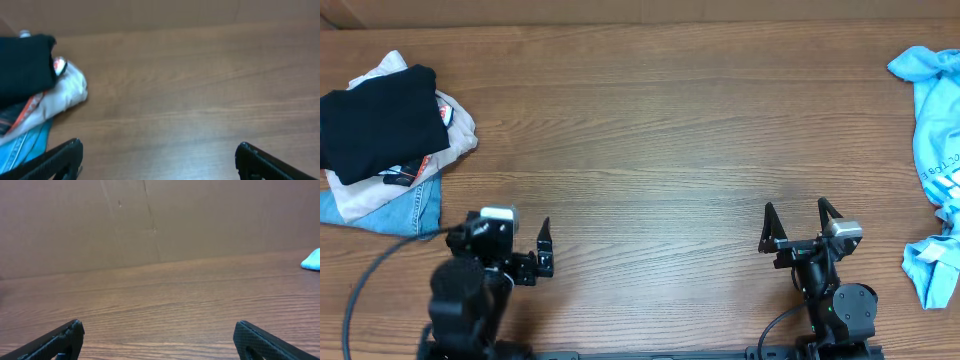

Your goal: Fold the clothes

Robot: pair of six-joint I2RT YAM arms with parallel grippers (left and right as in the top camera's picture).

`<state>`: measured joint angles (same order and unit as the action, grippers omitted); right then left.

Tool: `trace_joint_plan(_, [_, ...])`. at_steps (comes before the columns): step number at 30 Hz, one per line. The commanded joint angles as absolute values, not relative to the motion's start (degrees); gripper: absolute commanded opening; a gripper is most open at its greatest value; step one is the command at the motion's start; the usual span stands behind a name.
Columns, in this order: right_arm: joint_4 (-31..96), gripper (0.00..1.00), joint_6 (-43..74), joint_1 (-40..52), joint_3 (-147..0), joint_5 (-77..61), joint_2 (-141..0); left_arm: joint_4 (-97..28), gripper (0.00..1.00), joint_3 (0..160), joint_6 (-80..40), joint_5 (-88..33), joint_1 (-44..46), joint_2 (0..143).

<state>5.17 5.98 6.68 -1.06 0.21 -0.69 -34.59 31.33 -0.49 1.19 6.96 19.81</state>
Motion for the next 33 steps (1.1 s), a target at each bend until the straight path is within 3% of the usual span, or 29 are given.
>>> trace_joint_plan(1, [4.82,1.0,5.96,6.35,-0.45,-0.1,-0.16,-27.09,1.0,23.46,-1.34,1.41,5.98,13.69])
trace_joint_plan(15, [4.82,1.0,5.96,6.35,-0.45,-0.12,-0.16,6.63,1.0,0.14,-1.56,0.32,2.79,0.19])
trace_joint_plan(21, [4.82,1.0,5.93,6.35,-0.45,-0.1,-0.16,-4.47,1.0,0.27,-1.67,0.14,2.26,0.19])
trace_joint_plan(33, [4.82,1.0,5.93,6.35,-0.45,-0.1,-0.16,-4.32,1.0,0.27,-1.69,0.19,2.2,0.16])
